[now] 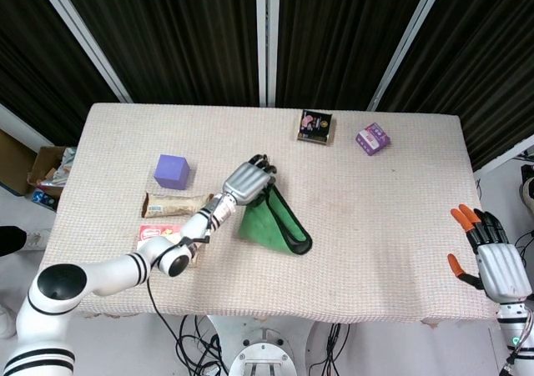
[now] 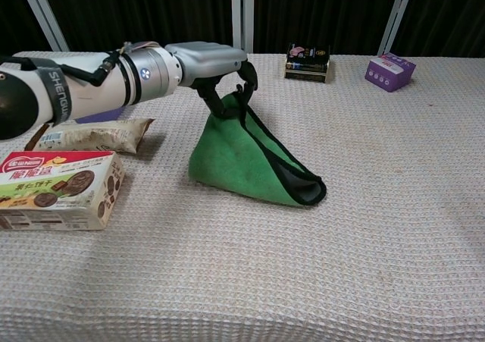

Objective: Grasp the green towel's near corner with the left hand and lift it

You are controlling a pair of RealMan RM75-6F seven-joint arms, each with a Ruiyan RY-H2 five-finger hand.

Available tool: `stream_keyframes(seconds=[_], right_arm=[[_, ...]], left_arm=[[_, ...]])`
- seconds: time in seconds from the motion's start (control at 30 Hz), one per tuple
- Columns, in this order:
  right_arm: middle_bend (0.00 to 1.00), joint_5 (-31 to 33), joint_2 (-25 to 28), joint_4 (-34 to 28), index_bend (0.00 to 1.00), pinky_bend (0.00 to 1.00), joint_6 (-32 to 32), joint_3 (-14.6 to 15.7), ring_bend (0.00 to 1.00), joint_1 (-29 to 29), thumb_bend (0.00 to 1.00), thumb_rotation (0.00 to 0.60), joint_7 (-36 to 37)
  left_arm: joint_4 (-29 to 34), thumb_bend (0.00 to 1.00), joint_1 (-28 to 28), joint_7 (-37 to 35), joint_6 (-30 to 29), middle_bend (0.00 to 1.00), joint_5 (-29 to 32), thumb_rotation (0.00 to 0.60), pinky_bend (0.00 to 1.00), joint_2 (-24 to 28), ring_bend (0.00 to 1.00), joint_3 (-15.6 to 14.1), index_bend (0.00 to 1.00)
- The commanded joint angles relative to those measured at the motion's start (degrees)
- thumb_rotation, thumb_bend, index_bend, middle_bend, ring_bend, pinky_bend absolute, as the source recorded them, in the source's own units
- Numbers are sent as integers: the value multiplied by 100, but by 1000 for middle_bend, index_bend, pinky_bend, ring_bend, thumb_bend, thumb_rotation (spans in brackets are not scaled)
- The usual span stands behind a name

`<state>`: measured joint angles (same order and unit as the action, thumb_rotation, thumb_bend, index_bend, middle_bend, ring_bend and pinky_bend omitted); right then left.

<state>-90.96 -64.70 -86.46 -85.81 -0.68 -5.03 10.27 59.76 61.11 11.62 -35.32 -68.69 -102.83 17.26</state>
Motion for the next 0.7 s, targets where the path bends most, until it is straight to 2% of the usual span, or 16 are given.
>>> stream_keyframes(seconds=[0.03, 0.47, 0.7], right_arm=[[62, 23, 7, -19, 113, 44, 24, -11, 0, -7, 302, 600, -22], [62, 134, 87, -230, 113, 44, 113, -69, 0, -30, 302, 600, -259], [62, 190, 128, -299, 113, 44, 97, -81, 0, 9, 302, 600, -324]], left_arm=[[-506, 558, 282, -107, 265, 219, 208, 600, 102, -249, 153, 98, 650], [-1704, 558, 923, -759, 714, 219, 151, 600, 102, -727, 153, 169, 647], [-2302, 558, 1052, -987, 927, 219, 228, 600, 102, -967, 153, 140, 635]])
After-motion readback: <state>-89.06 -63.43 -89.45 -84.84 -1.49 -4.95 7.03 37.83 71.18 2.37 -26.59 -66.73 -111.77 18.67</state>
